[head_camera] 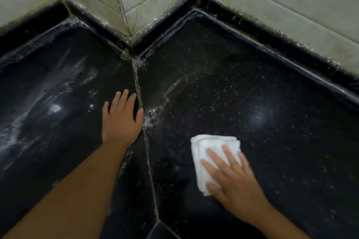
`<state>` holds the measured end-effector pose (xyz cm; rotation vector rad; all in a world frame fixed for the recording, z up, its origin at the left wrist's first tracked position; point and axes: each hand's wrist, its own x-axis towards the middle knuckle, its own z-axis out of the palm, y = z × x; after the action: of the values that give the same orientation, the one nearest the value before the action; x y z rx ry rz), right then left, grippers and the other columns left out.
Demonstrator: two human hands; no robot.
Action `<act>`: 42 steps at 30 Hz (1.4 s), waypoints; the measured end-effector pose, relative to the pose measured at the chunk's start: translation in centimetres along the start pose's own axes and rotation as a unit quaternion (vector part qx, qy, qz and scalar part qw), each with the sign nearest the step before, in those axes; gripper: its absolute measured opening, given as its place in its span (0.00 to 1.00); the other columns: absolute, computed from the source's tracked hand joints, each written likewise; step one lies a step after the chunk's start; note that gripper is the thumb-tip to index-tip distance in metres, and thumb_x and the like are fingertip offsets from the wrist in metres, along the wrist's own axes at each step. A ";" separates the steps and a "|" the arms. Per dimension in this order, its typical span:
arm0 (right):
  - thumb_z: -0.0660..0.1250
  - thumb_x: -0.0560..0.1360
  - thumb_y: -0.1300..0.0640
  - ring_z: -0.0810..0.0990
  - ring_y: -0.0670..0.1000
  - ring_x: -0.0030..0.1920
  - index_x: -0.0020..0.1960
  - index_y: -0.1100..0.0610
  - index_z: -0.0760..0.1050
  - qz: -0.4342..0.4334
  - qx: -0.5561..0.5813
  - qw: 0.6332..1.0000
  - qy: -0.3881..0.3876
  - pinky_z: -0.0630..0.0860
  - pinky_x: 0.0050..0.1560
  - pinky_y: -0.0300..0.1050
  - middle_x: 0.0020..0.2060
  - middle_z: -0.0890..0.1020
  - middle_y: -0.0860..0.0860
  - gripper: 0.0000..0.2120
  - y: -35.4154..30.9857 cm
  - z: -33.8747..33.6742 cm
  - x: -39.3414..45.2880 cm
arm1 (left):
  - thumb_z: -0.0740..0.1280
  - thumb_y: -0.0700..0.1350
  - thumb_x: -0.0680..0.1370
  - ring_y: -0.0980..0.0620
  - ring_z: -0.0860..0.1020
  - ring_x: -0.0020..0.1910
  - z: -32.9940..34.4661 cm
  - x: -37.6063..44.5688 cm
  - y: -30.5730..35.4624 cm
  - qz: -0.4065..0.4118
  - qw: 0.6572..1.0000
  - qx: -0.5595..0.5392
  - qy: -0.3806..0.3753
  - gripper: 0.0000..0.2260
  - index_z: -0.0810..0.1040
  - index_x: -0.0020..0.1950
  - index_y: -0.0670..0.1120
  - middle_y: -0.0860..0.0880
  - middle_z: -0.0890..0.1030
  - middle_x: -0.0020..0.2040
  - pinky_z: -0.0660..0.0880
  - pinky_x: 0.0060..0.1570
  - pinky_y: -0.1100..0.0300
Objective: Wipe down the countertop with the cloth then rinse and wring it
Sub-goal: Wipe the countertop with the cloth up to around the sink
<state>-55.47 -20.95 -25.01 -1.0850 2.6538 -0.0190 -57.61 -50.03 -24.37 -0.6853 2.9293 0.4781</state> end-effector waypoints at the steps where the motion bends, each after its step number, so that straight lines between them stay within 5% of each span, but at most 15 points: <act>1: 0.38 0.79 0.40 0.47 0.51 0.75 0.67 0.44 0.63 0.033 -0.006 0.999 -0.012 0.47 0.68 0.51 0.68 0.66 0.45 0.24 1.3 -0.3 -0.1 | 0.50 0.51 0.81 0.51 0.47 0.76 0.0 0.0 0.0 0.000 1.000 0.002 -0.001 0.23 0.55 0.75 0.47 0.48 0.52 0.77 0.42 0.73 0.50; 3: 0.35 0.77 0.38 0.47 0.51 0.74 0.71 0.47 0.59 0.101 0.005 0.995 -0.015 0.45 0.68 0.50 0.70 0.66 0.48 0.29 3.3 -1.4 1.2 | 0.50 0.51 0.81 0.51 0.47 0.76 0.0 0.0 0.0 -0.001 1.000 0.004 -0.001 0.23 0.55 0.75 0.47 0.49 0.52 0.77 0.42 0.73 0.50; 5: 0.30 0.71 0.35 0.38 0.50 0.74 0.75 0.45 0.46 0.160 0.029 0.987 -0.003 0.41 0.70 0.54 0.75 0.52 0.46 0.34 3.8 -2.4 4.2 | 0.51 0.51 0.81 0.51 0.47 0.76 0.0 0.0 0.0 -0.002 1.000 0.005 0.000 0.23 0.56 0.75 0.47 0.48 0.52 0.77 0.43 0.73 0.50; 9: 0.38 0.78 0.40 0.33 0.57 0.74 0.74 0.45 0.39 0.178 0.052 0.981 -0.050 0.35 0.70 0.62 0.75 0.38 0.46 0.27 0.3 -4.1 11.9 | 0.52 0.50 0.81 0.51 0.47 0.76 -0.1 -0.1 0.1 -0.001 1.000 0.006 0.003 0.22 0.57 0.75 0.46 0.48 0.53 0.77 0.43 0.73 0.49; 13: 0.35 0.75 0.40 0.39 0.60 0.74 0.75 0.45 0.47 0.038 0.048 0.998 -0.020 0.29 0.68 0.60 0.76 0.46 0.48 0.30 -4.6 -3.0 11.8 | 0.52 0.50 0.81 0.50 0.48 0.76 -0.2 -0.1 0.2 -0.001 1.000 0.000 0.005 0.22 0.57 0.74 0.46 0.48 0.54 0.77 0.44 0.73 0.49; 16: 0.39 0.78 0.42 0.60 0.61 0.71 0.68 0.45 0.64 -0.050 0.027 0.998 -0.002 0.45 0.70 0.59 0.70 0.68 0.47 0.25 -5.4 -1.2 6.0 | 0.53 0.50 0.81 0.50 0.48 0.76 -0.1 -0.1 0.2 -0.002 1.000 0.002 0.004 0.22 0.58 0.74 0.46 0.47 0.54 0.77 0.44 0.73 0.49; 19: 0.41 0.79 0.41 0.54 0.55 0.74 0.67 0.43 0.63 -0.087 0.026 0.995 -0.032 0.49 0.69 0.56 0.71 0.64 0.44 0.22 -2.7 0.9 -0.7 | 0.52 0.50 0.81 0.50 0.48 0.76 0.0 0.0 0.1 -0.001 1.000 0.004 0.006 0.22 0.57 0.74 0.46 0.47 0.54 0.77 0.44 0.73 0.49; 25: 0.34 0.76 0.37 0.45 0.52 0.75 0.73 0.46 0.56 0.097 -0.010 0.995 0.005 0.46 0.69 0.56 0.73 0.62 0.49 0.30 6.6 -1.9 3.1 | 0.50 0.51 0.81 0.51 0.46 0.76 0.1 0.0 0.1 -0.003 1.000 0.015 0.000 0.23 0.54 0.75 0.46 0.48 0.51 0.77 0.42 0.73 0.50; 28: 0.38 0.76 0.38 0.37 0.55 0.74 0.75 0.45 0.42 0.240 0.060 0.968 -0.034 0.39 0.71 0.61 0.76 0.42 0.45 0.29 6.9 -4.3 10.3 | 0.49 0.51 0.81 0.51 0.43 0.76 0.2 0.2 0.0 -0.007 1.000 0.022 -0.008 0.24 0.51 0.76 0.47 0.48 0.48 0.77 0.41 0.73 0.50; 31: 0.36 0.76 0.39 0.34 0.59 0.73 0.75 0.46 0.40 0.167 0.054 0.983 -0.048 0.36 0.69 0.65 0.75 0.40 0.48 0.29 0.3 -4.4 14.5 | 0.49 0.52 0.81 0.51 0.43 0.76 0.1 0.1 -0.1 -0.009 1.000 0.023 -0.017 0.24 0.51 0.76 0.48 0.49 0.47 0.77 0.40 0.73 0.51; 33: 0.30 0.74 0.38 0.41 0.59 0.74 0.74 0.46 0.51 0.057 0.027 0.998 -0.002 0.38 0.70 0.63 0.76 0.53 0.49 0.33 -4.1 -2.9 13.2 | 0.49 0.51 0.81 0.51 0.43 0.76 -0.1 0.2 0.0 -0.009 1.000 0.016 -0.014 0.24 0.51 0.76 0.48 0.49 0.48 0.77 0.40 0.73 0.51; 35: 0.34 0.78 0.42 0.55 0.59 0.73 0.69 0.46 0.63 0.003 0.038 0.999 0.016 0.47 0.68 0.62 0.71 0.67 0.48 0.28 -6.3 -1.5 9.6 | 0.50 0.51 0.81 0.51 0.44 0.76 -0.2 0.1 0.0 -0.011 1.000 0.016 -0.014 0.23 0.52 0.76 0.48 0.49 0.48 0.77 0.41 0.73 0.51; 38: 0.39 0.79 0.43 0.55 0.57 0.73 0.71 0.43 0.58 -0.047 0.036 0.998 -0.015 0.49 0.69 0.59 0.74 0.58 0.45 0.23 -4.8 0.5 2.5 | 0.50 0.51 0.81 0.51 0.44 0.76 -0.2 0.1 0.0 -0.011 1.000 0.013 -0.017 0.23 0.52 0.76 0.48 0.48 0.49 0.77 0.41 0.73 0.51; 40: 0.39 0.79 0.41 0.47 0.53 0.75 0.73 0.42 0.52 -0.025 0.018 1.000 0.005 0.46 0.71 0.56 0.76 0.49 0.44 0.23 -0.9 0.9 -0.4 | 0.50 0.51 0.81 0.51 0.44 0.76 -0.2 0.2 0.0 -0.012 1.000 0.009 -0.015 0.24 0.52 0.76 0.47 0.48 0.49 0.77 0.41 0.73 0.51; 42: 0.37 0.79 0.40 0.43 0.50 0.75 0.73 0.42 0.51 0.077 0.007 0.997 -0.013 0.49 0.71 0.57 0.75 0.53 0.45 0.24 3.5 0.0 -0.8 | 0.50 0.51 0.81 0.51 0.44 0.76 -0.2 0.2 0.1 -0.013 1.000 0.008 -0.015 0.24 0.52 0.76 0.47 0.48 0.49 0.77 0.40 0.73 0.51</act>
<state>-57.30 -17.91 -25.24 -0.8666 2.7016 0.0075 -57.81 -50.12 -24.23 -0.7058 2.8893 0.4592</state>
